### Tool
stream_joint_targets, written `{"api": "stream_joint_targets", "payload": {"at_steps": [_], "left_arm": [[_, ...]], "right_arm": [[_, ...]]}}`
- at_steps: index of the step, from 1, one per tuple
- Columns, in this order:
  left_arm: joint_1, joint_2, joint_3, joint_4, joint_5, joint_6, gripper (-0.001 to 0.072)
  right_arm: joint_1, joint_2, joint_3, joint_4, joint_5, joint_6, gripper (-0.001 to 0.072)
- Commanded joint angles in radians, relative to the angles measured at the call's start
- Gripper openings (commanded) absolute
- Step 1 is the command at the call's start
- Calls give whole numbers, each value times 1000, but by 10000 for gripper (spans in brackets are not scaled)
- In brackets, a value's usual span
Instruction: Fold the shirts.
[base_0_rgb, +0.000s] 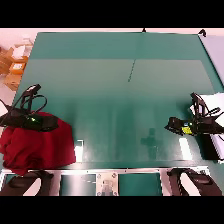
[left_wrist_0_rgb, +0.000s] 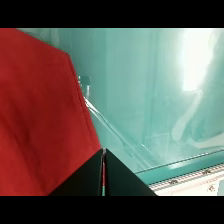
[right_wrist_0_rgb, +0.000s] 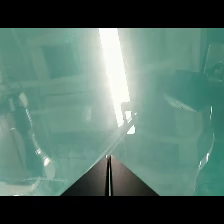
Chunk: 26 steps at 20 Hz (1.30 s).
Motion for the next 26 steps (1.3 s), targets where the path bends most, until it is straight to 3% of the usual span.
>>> {"api": "stream_joint_targets", "payload": {"at_steps": [1,4,7,8,9,10,12,16,19,22,23,24,25,26], "left_arm": [[-1,1,0,2,-1,0,25],[-1,1,0,37,1,0,25],[-1,1,10,306,-24,-99,25],[-1,1,10,421,-29,-142,81],[1,0,10,516,-25,-168,510],[13,-2,10,615,-17,-219,695],[89,-23,5,689,0,-208,718],[316,-176,-34,616,78,-103,719],[402,-323,-42,597,161,-43,719],[438,-463,-42,597,195,-19,716],[438,-495,-42,596,199,-17,634],[437,-512,-40,596,198,-16,296],[437,-513,-37,595,200,-4,36],[437,-510,-28,591,189,16,24]], "right_arm": [[1,1,0,0,0,0,13],[1,1,0,0,1,0,13],[1,1,0,0,1,0,13],[1,1,0,0,0,0,13],[1,1,0,0,0,0,13],[1,1,0,0,0,0,13],[1,1,0,0,1,0,13],[1,1,0,0,1,0,13],[1,1,0,0,1,0,13],[1,1,0,0,1,0,13],[1,1,0,0,1,0,13],[1,1,0,0,1,0,13],[1,1,0,0,1,0,13],[1,1,0,1,0,0,13]]}}
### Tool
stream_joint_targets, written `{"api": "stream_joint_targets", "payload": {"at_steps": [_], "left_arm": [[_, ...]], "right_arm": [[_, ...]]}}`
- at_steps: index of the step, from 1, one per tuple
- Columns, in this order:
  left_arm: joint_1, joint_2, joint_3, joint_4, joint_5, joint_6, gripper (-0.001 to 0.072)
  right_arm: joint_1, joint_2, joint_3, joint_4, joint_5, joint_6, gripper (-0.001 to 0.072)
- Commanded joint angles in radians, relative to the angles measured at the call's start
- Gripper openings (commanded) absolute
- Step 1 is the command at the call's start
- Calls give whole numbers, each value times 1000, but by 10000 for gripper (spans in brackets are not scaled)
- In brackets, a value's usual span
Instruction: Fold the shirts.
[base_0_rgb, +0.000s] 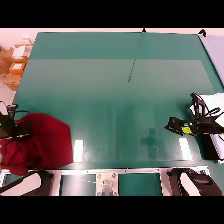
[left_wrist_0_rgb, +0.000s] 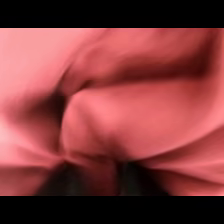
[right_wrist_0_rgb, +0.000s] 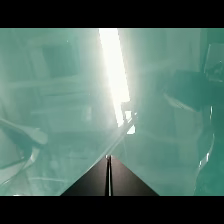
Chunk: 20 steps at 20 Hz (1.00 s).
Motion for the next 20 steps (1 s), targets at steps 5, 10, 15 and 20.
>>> {"api": "stream_joint_targets", "payload": {"at_steps": [5,10,15,20], "left_arm": [[10,-42,227,-204,-209,113,23],[-266,130,498,-509,-206,95,22],[-737,153,628,-621,22,-11,22],[-1002,-39,628,-633,238,-32,25]], "right_arm": [[1,1,0,0,0,0,13],[1,1,0,0,-7,0,13],[1,0,0,20,-12,0,13],[1,0,0,19,-18,0,14]]}}
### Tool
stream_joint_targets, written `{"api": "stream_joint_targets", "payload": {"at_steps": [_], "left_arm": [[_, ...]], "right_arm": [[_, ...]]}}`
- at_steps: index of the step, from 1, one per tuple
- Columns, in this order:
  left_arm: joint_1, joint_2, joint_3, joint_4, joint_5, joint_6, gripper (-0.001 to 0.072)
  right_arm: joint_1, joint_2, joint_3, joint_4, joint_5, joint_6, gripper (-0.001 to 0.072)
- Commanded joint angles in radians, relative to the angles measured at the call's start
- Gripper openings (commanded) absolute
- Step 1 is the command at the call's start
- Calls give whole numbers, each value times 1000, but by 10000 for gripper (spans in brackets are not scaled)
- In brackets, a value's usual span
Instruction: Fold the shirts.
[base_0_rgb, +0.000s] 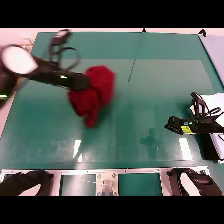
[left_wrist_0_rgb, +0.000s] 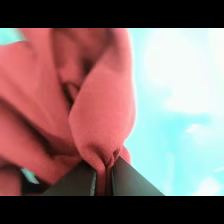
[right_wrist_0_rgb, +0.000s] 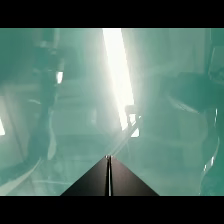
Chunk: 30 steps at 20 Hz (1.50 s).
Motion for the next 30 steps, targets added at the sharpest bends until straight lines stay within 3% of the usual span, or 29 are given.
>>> {"api": "stream_joint_targets", "payload": {"at_steps": [1,2,3,4,6,8,10,14,19,23,24,25,26,30], "left_arm": [[-164,-145,13,-45,154,-21,28],[-172,-193,13,-59,166,-20,277],[-170,-235,14,-74,163,-21,680],[-156,-256,15,-75,141,-20,713],[-82,-259,44,-66,45,-5,717],[39,-256,110,-62,-67,13,717],[157,-256,132,-64,-100,13,717],[269,-264,55,-69,-43,14,716],[270,-266,-14,-100,44,67,716],[270,-266,-14,-102,32,92,716],[270,-266,-14,-99,31,93,716],[270,-266,-14,-103,31,93,716],[270,-266,-14,-108,30,92,716],[270,-266,-14,-108,12,93,716]], "right_arm": [[0,0,0,2,-11,0,14],[0,0,0,2,-22,0,62],[0,0,0,2,-25,0,207],[0,0,0,2,-25,0,308],[0,-1,0,2,-24,0,319],[0,-23,-1,9,-24,-5,443],[8,-45,-30,66,-34,-21,514],[173,-87,-200,306,-262,-91,513],[597,-319,-240,508,-604,-93,505],[672,-515,-108,486,-576,-93,466],[666,-520,-87,483,-558,-94,349],[657,-519,-64,471,-541,-112,144],[645,-519,-43,456,-509,-127,13],[499,-478,47,256,-194,-93,13]]}}
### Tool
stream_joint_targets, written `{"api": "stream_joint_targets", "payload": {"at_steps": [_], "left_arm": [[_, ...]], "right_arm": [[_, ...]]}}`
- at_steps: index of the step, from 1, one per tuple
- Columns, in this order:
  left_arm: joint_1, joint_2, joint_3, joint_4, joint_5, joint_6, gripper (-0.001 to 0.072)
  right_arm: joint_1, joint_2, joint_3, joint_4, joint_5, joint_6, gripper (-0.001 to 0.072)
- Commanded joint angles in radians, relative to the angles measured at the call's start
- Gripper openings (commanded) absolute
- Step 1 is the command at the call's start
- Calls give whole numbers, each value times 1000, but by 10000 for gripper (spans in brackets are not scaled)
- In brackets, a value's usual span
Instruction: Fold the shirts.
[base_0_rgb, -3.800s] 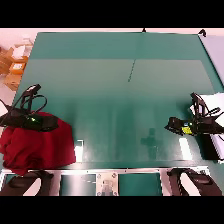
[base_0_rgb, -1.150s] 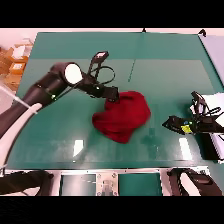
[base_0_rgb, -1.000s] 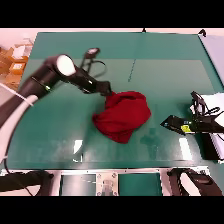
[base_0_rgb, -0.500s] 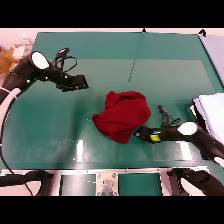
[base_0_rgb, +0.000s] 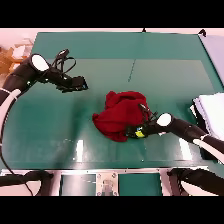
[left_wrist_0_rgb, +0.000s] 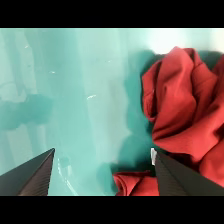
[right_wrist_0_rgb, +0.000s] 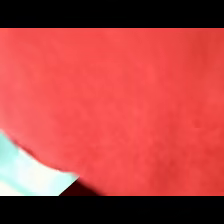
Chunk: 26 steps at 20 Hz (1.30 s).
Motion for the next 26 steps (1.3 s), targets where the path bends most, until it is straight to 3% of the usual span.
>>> {"api": "stream_joint_targets", "payload": {"at_steps": [1,5,8,11,16,20,21,22,23,26], "left_arm": [[0,0,0,-6,-14,4,716],[0,-1,0,-27,-13,4,716],[-3,-1,-29,-124,16,20,716],[-70,-3,-127,-231,126,76,716],[-288,-126,-197,-304,386,84,705],[-336,-197,-193,-357,554,82,705],[-336,-197,-193,-357,575,83,514],[-336,-197,-193,-357,594,84,214],[-336,-197,-193,-358,599,101,27],[-309,-181,-142,-333,488,143,23]], "right_arm": [[-138,51,78,-206,278,49,13],[-443,260,167,-442,454,113,13],[-719,357,198,-507,463,112,14],[-913,335,174,-509,434,99,13],[-929,247,161,-486,382,98,12],[-929,231,161,-475,373,73,12],[-929,231,161,-473,367,73,12],[-929,231,161,-460,356,73,12],[-929,231,161,-444,343,72,12],[-929,231,173,-393,319,25,12]]}}
